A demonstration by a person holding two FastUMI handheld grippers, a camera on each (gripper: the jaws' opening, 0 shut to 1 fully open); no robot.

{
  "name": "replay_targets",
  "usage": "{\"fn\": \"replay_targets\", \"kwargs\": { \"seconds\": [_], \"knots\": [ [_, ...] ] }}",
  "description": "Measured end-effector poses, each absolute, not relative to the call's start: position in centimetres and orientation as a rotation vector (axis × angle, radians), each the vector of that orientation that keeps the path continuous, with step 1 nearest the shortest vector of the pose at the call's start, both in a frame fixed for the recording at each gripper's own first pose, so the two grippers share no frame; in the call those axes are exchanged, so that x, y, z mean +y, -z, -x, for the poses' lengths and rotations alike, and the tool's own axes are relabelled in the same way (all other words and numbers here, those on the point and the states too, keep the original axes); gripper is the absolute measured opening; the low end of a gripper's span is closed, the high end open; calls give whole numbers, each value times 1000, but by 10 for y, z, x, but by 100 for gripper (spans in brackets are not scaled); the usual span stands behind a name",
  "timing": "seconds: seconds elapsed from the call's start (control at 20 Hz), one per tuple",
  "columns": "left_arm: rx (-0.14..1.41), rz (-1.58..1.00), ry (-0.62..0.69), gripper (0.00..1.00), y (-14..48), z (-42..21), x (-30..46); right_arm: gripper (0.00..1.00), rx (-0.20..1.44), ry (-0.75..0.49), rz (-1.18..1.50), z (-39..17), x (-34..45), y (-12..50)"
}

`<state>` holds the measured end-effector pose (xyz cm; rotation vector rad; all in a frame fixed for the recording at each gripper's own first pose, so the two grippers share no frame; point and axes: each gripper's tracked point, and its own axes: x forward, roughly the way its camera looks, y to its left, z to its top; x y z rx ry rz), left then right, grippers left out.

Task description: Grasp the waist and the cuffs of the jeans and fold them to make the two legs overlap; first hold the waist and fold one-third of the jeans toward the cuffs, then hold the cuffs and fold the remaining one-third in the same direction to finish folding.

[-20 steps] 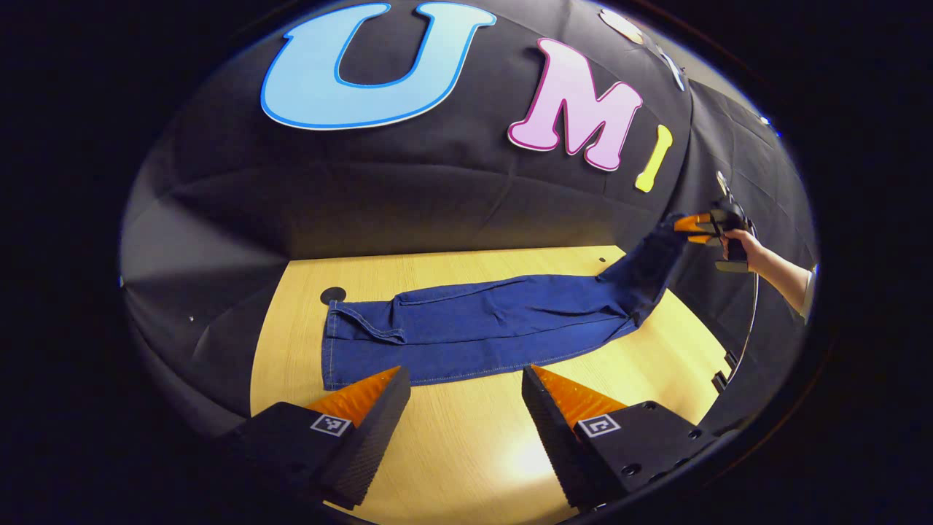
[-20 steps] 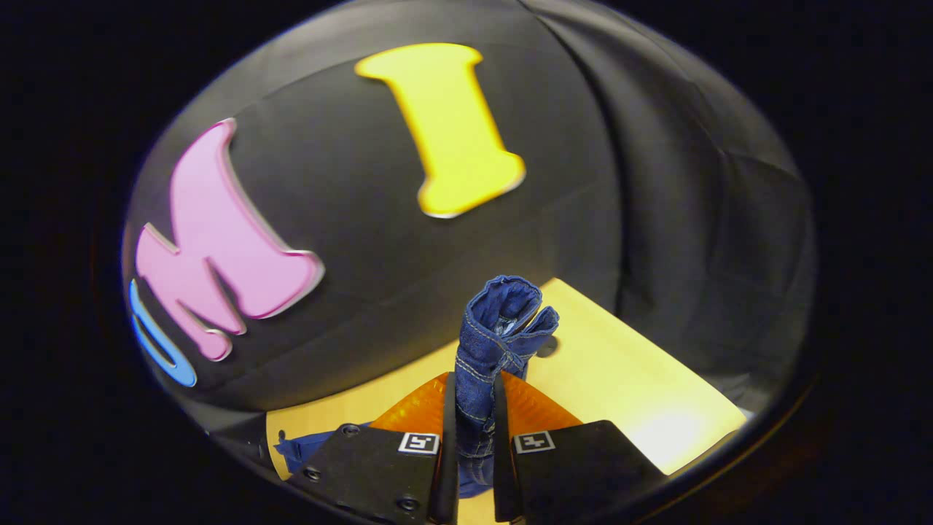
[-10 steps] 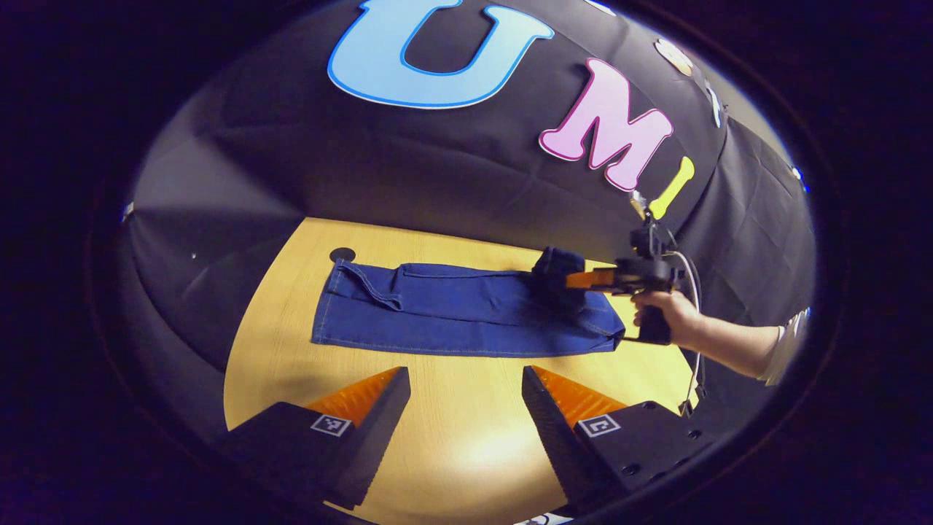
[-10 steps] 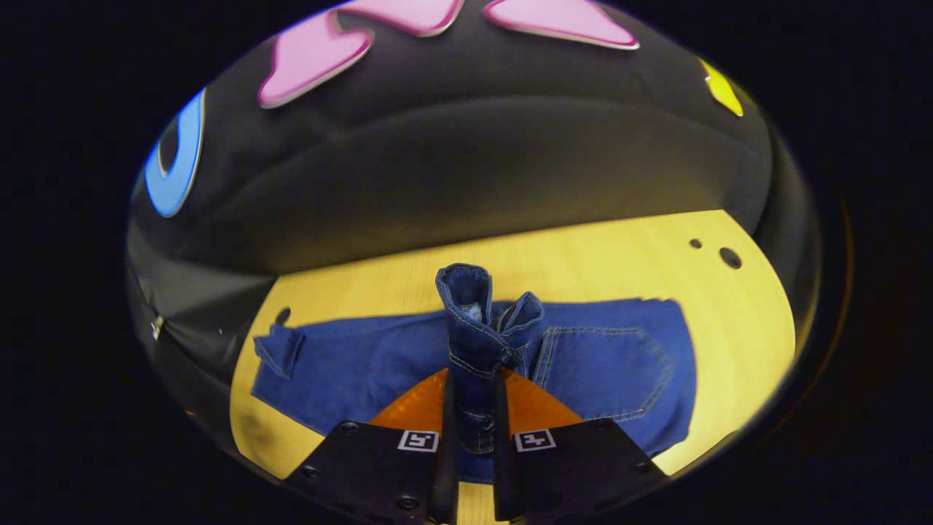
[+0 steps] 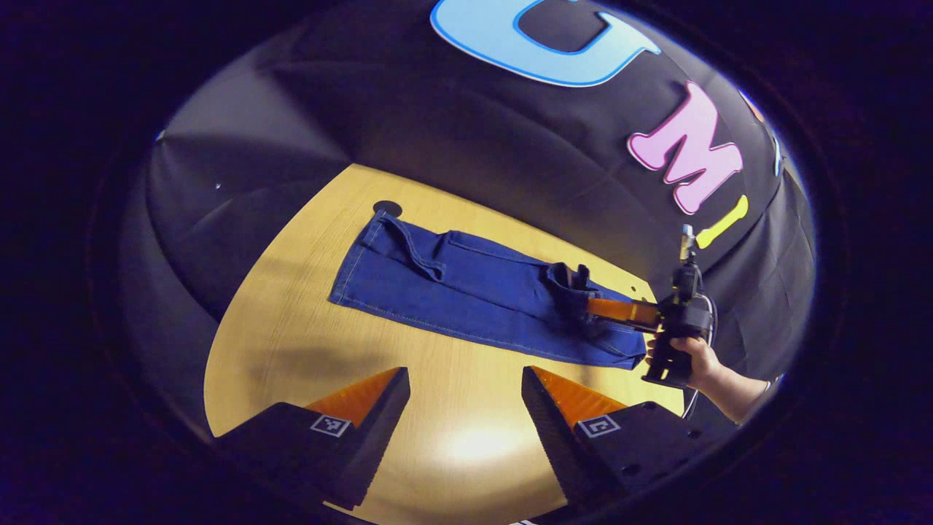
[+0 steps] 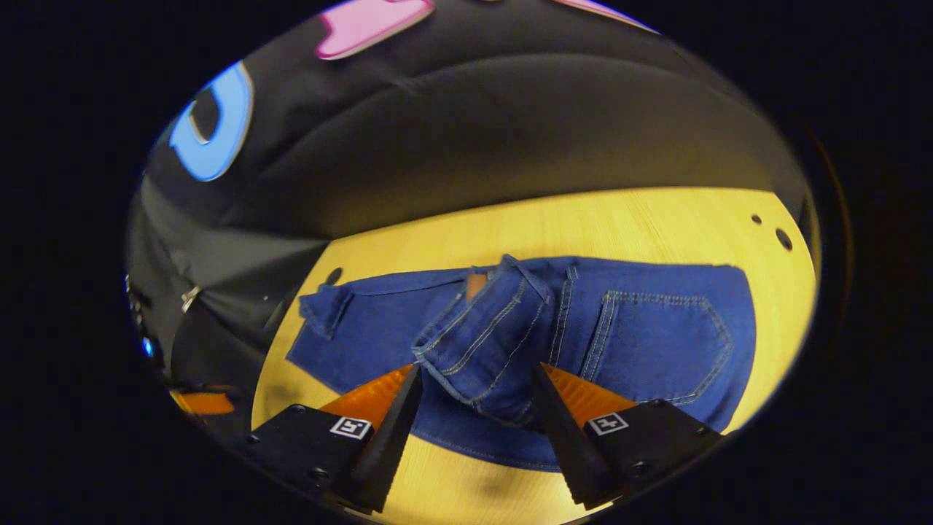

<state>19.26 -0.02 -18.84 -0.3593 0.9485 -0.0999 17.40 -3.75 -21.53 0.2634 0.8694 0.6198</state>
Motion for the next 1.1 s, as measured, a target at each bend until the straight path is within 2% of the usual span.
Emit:
{"fn": "replay_targets", "kwargs": {
  "seconds": [0.2,0.35,0.6,0.65,0.9,1.0,1.05,1.1],
  "knots": [
    [1031,370,75,97,206,-221,18,92,731,-724,-235,-119,-75,156],
    [1026,376,32,97,204,-281,47,91,741,-699,-256,-88,-120,142],
    [1047,488,-39,97,212,-386,68,91,806,-602,-310,-68,-183,157],
    [1073,487,-30,97,223,-394,69,91,817,-585,-323,-66,-194,159],
    [1193,354,-169,97,265,-397,102,91,863,-559,-280,-66,-223,179],
    [1214,289,-163,97,270,-400,108,91,881,-567,-270,-65,-222,183],
    [1258,236,-147,100,274,-394,106,91,894,-575,-271,-64,-220,185],
    [1294,179,-153,96,275,-393,105,91,905,-584,-278,-63,-216,187]
  ]
}}
